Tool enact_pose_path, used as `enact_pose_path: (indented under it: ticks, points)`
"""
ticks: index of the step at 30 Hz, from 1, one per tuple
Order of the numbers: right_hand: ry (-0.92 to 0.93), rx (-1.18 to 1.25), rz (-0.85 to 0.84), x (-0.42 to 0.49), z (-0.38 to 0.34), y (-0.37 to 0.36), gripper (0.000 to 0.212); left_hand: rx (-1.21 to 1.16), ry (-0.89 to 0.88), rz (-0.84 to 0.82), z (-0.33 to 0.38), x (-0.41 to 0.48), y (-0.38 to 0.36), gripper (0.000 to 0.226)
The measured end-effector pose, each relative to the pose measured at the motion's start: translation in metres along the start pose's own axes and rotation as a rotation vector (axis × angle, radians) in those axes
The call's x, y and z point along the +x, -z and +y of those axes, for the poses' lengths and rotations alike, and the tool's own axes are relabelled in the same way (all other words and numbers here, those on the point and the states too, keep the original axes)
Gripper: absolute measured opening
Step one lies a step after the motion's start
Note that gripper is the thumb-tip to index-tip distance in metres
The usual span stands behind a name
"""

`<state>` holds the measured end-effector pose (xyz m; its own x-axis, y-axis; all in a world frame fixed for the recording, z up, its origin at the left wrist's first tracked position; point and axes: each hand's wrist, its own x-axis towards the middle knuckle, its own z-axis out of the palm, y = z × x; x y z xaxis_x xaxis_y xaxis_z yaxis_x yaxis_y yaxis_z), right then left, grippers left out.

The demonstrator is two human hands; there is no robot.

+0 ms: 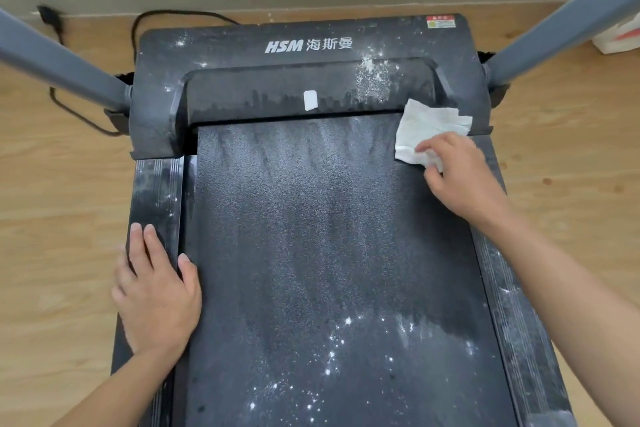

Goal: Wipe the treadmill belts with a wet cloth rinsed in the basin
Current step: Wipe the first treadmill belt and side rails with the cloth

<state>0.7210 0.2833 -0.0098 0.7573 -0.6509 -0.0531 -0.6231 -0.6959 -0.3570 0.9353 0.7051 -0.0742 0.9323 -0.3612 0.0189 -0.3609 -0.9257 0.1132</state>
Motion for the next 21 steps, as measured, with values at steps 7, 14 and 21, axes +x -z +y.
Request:
enact_pose_path:
  ticks: [7,14,21]
  points:
    - [-0.264,0.004,-0.085,0.044,-0.039,-0.053,0.095,0.004,0.013,-0.049,0.002,0.001,0.002,0.069]
    - [-0.306,0.081,-0.057,0.056,-0.143,-0.097,0.121,0.024,0.015,-0.091,0.002,0.004,0.008,0.069]
    - [0.018,-0.018,-0.226,0.055,-0.296,-0.153,0.12,0.044,0.025,-0.112,0.001,0.005,0.009,0.07]
